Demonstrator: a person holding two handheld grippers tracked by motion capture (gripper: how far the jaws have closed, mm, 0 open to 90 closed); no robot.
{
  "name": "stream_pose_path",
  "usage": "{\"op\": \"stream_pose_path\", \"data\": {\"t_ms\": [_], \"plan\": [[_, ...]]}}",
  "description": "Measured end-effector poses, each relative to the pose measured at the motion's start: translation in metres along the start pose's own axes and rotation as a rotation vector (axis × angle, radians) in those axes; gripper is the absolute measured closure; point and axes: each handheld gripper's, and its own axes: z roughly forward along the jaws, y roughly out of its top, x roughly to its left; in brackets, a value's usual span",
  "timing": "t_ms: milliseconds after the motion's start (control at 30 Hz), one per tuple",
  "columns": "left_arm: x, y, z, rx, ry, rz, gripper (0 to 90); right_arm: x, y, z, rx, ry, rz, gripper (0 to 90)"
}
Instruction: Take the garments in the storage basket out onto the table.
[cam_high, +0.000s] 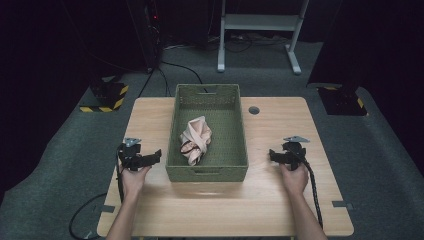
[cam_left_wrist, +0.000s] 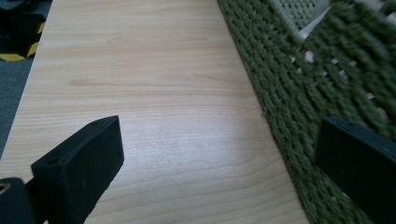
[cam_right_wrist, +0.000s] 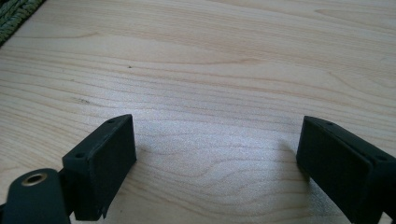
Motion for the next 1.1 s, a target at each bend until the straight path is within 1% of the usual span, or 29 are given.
{"op": "stream_pose_path", "data": {"t_ms": [67,167,333,400,500,633,833,1100], "plan": [[-0.002,0.002,-0.005,-0.016,-0.002,0.000,2.7,0.000,0.000,0.000,0.001,-0.002,0.001,11.4],[-0.004,0.005,-0.012,-0.039,-0.019,-0.005,2.8,0.000,0.000,0.000,0.001,-0.002,0.001,11.4],[-0.010,0.012,-0.022,-0.073,-0.054,0.004,2.9,0.000,0.000,0.000,0.001,-0.003,0.000,11.4],[-0.014,0.016,-0.026,-0.087,-0.069,0.014,3.0,0.000,0.000,0.000,0.001,-0.003,0.000,11.4],[-0.020,0.019,-0.030,-0.096,-0.087,0.022,3.1,0.000,0.000,0.000,0.001,-0.003,0.000,11.4],[-0.027,0.026,-0.032,-0.101,-0.124,0.019,3.1,0.000,0.000,0.000,0.001,-0.003,0.000,11.4],[-0.037,0.034,-0.036,-0.125,-0.164,0.031,3.3,0.000,0.000,0.000,0.001,-0.003,-0.001,11.4],[-0.051,0.043,-0.032,-0.122,-0.202,0.053,3.4,0.000,0.000,0.000,0.001,-0.003,-0.001,11.3]]}}
